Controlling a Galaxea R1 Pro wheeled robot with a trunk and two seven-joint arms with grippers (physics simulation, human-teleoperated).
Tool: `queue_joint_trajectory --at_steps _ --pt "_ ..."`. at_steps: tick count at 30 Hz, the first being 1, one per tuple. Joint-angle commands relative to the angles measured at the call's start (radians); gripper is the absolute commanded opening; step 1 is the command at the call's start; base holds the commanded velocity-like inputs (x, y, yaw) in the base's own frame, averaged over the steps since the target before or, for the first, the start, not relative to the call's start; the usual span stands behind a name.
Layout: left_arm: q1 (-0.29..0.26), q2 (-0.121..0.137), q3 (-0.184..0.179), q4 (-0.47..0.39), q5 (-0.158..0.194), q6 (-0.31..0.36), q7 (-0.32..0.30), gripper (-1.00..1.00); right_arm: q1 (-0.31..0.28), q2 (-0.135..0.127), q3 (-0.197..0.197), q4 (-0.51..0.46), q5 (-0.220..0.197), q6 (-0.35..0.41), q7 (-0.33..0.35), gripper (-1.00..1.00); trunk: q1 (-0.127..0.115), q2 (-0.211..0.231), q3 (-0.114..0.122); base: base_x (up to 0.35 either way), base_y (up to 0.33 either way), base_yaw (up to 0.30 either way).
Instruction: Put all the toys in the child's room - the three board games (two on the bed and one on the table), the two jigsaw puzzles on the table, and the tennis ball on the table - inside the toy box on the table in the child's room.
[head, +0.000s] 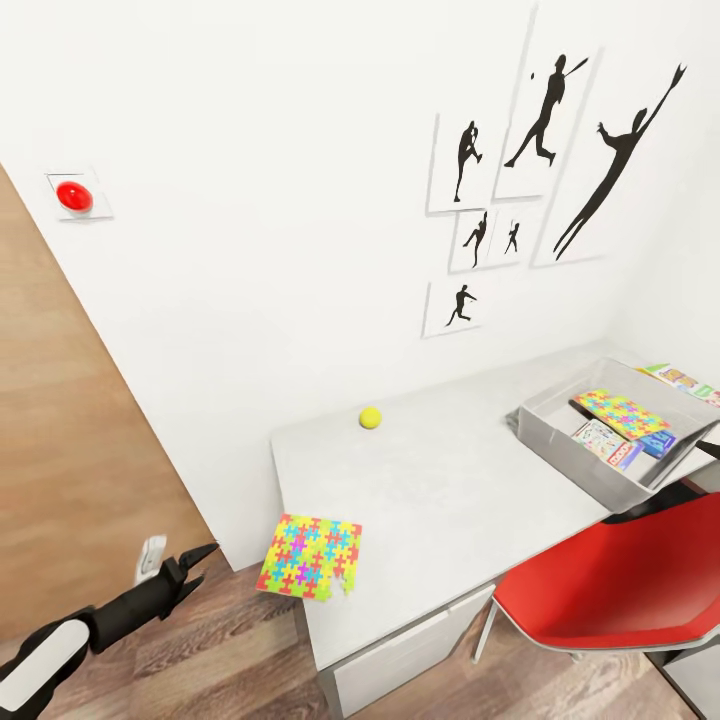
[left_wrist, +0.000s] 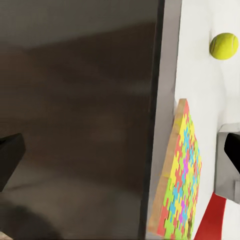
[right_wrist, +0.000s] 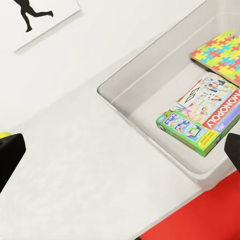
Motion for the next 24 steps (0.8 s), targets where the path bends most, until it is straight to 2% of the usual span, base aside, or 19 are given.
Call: queue_joint_trajectory --at_steps 1,13,24 --pt "-0.001 0.001 -0.005 0.01 0.01 0.004 -0.001 1.0 -0.001 0.0 -0.001 0.0 0.003 0.004 0.006 1.0 0.0 -0.001 -0.001 0.0 0.0 0.0" --pt "-0.001 0.0 -0.015 0.04 0.01 0.004 -0.001 1.0 -0.001 0.0 -0.001 0.0 0.003 0.004 0.006 1.0 0.0 -0.001 -0.001 0.0 0.0 0.0" --pt "-0.001 0.0 -0.105 0.074 0.011 0.003 -0.005 1.0 -0.001 -0.005 -0.001 0.0 0.003 0.004 0.006 1.0 0.0 -0.001 -0.001 0.0 0.0 0.0"
